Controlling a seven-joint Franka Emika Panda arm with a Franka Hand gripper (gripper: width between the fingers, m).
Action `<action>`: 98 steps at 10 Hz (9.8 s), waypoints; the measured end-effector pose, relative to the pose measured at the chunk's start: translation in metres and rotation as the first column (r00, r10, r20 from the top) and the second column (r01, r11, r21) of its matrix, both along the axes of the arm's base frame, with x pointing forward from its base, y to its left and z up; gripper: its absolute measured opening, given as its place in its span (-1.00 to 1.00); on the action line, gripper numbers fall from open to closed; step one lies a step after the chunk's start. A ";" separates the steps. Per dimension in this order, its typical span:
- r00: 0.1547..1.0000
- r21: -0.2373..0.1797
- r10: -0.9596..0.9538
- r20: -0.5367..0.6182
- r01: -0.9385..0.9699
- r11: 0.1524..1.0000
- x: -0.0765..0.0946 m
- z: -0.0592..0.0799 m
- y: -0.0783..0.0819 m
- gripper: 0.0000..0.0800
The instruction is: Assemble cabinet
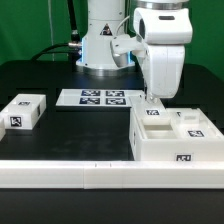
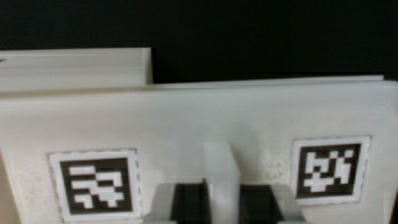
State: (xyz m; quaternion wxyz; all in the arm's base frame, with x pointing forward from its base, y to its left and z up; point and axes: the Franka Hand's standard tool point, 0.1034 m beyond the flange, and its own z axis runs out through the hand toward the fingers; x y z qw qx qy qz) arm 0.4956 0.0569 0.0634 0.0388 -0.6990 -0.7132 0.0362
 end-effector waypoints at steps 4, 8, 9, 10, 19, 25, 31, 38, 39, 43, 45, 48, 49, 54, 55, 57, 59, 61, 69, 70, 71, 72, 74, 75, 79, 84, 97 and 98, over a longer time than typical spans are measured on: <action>0.999 0.017 -0.017 0.030 0.017 1.000 0.034 -0.001 -0.002 -0.83; 0.998 0.034 -0.025 0.062 0.023 0.999 0.070 0.000 -0.002 -0.83; 0.998 0.035 -0.024 0.064 0.022 0.999 0.071 -0.001 -0.003 -0.83; 0.998 0.036 -0.020 0.066 0.018 0.999 0.074 -0.001 -0.003 -0.83; 0.997 0.036 -0.027 0.066 0.024 0.999 0.074 -0.002 -0.001 0.86; 0.997 0.036 -0.027 0.065 0.024 0.999 0.074 -0.002 -0.001 0.99; 0.994 0.028 -0.086 0.072 0.085 0.996 0.068 0.007 -0.002 0.99; 0.940 -0.003 -0.336 0.053 0.337 0.942 0.040 0.013 0.011 0.99; 0.926 -0.005 -0.375 0.052 0.375 0.927 0.039 0.013 0.011 0.99; 0.685 0.006 -0.725 0.077 0.727 0.687 0.031 0.017 0.020 0.99; 0.528 0.006 -0.847 0.052 0.848 0.529 0.030 0.016 0.022 0.99; 0.230 -0.010 -0.973 0.017 0.973 0.229 0.029 0.016 0.029 0.99; 0.222 -0.012 -0.975 0.016 0.975 0.221 0.029 0.016 0.030 0.99; -0.211 -0.066 -0.977 -0.002 0.975 -0.211 0.010 0.003 0.041 0.99; -0.205 -0.069 -0.979 0.001 0.976 -0.205 0.007 0.001 0.042 0.99; -0.159 -0.092 -0.987 0.022 0.983 -0.161 -0.010 -0.009 0.050 0.99; -0.110 -0.104 -0.992 0.069 0.988 -0.116 -0.026 -0.018 0.055 0.99; -0.101 -0.088 -0.992 0.070 0.990 -0.107 -0.023 -0.023 0.044 0.99; -0.097 -0.039 -0.993 0.071 0.994 -0.100 -0.021 -0.047 0.043 0.99; -0.077 -0.034 -0.994 0.072 0.996 -0.080 -0.018 -0.052 0.036 0.99; -0.067 -0.038 -0.996 0.066 0.997 -0.070 -0.019 -0.055 0.031 0.99; -0.062 -0.037 -0.996 0.065 0.997 -0.064 -0.019 -0.055 0.034 0.99; -0.061 -0.038 -0.996 0.062 0.997 -0.064 -0.019 -0.055 0.034 0.99; -0.059 -0.038 -0.996 0.062 0.997 -0.061 -0.019 -0.055 0.034 0.99; -0.061 -0.020 -0.996 0.065 0.998 -0.062 -0.002 -0.056 0.025 0.99; -0.055 -0.020 -0.996 0.065 0.998 -0.057 -0.002 -0.057 0.026 0.99; -0.015 -0.016 -0.998 0.066 1.000 -0.016 -0.001 -0.058 0.028 -0.99; -0.015 -0.016 -0.998 0.066 1.000 -0.016 -0.001 -0.058 0.028 -0.99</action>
Offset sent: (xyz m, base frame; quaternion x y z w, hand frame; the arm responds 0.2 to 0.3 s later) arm 0.0307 -0.0008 -0.0052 0.0038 0.0131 -0.0036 0.9999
